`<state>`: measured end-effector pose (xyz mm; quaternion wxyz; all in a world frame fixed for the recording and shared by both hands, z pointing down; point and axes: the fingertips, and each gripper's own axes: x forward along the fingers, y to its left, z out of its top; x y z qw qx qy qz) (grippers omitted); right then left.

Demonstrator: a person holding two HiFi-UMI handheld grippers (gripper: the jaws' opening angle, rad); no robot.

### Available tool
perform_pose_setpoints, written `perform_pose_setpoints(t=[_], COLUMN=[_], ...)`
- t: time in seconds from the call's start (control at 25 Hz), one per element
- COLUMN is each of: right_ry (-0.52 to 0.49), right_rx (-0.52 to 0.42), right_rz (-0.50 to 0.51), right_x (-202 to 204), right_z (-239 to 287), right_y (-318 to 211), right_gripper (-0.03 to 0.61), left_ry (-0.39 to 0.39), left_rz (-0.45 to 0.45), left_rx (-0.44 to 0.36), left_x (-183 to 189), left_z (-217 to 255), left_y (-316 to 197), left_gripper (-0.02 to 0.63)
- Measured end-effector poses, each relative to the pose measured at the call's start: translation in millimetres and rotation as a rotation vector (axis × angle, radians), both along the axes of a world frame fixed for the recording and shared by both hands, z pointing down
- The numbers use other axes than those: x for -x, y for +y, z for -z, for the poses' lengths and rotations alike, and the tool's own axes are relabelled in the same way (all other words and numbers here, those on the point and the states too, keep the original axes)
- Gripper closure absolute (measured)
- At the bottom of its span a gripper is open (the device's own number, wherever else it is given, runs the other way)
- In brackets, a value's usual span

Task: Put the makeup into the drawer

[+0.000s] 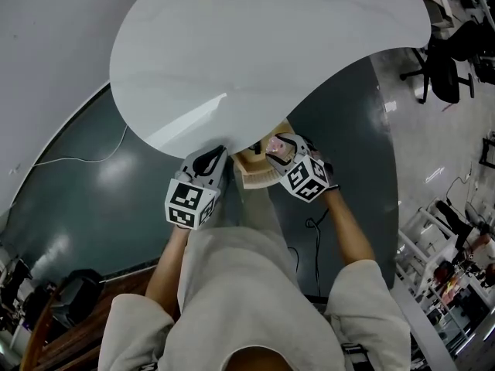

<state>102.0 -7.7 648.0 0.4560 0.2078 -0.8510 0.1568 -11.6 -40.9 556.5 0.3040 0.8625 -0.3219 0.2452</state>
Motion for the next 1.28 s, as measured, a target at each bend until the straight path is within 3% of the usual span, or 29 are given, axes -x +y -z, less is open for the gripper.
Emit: perform_pose_setpoints(t=[0.32,0.48,0.6,0.8,0.96,1.12,1.28], right_ry=[0.284,0.392,0.447,0.519,0.506,0.532,0.561], right_rx=[0.045,0.028,0.038,0.151,0.105,0.069,0.093], right_rz=[0.375,0.516,0.550,0.546,0.550,0.628,0.649], right_x=[-1.2,1.7,1.8,-5.6,1.1,6.7,11.2], right_z=[-77.3,-103.0,-119.1,-139.0,-136.3,-145.3,-160.3], right_y=[24.4,27.9,25.6,27.1,18.2,18.8,23.4], right_gripper=[0.348,0.348,0.347,0.350,0.348,0.347,0.347], left_ry=[-0.001,-0.001,-0.001,0.004,0.009,0.007,0.006], left_rz=[0.035,0.054,0.063,0.077,0.088,0.097,0.108], left_rx=[0.011,0.021,0.027,0.035,0.039,0.046,0.053], left_x=[18.7,28.4,33.6,43.1,47.7,50.4,57.2], left_z=[-5.6,-8.7,-10.5,-13.7,-16.4,-18.2,-21.5], left_y=[7.2,9.5,10.0,8.6,10.3,14.3,16.6], left_gripper=[0.591,0.591,0.591,0.591,0.591,0.591,0.591])
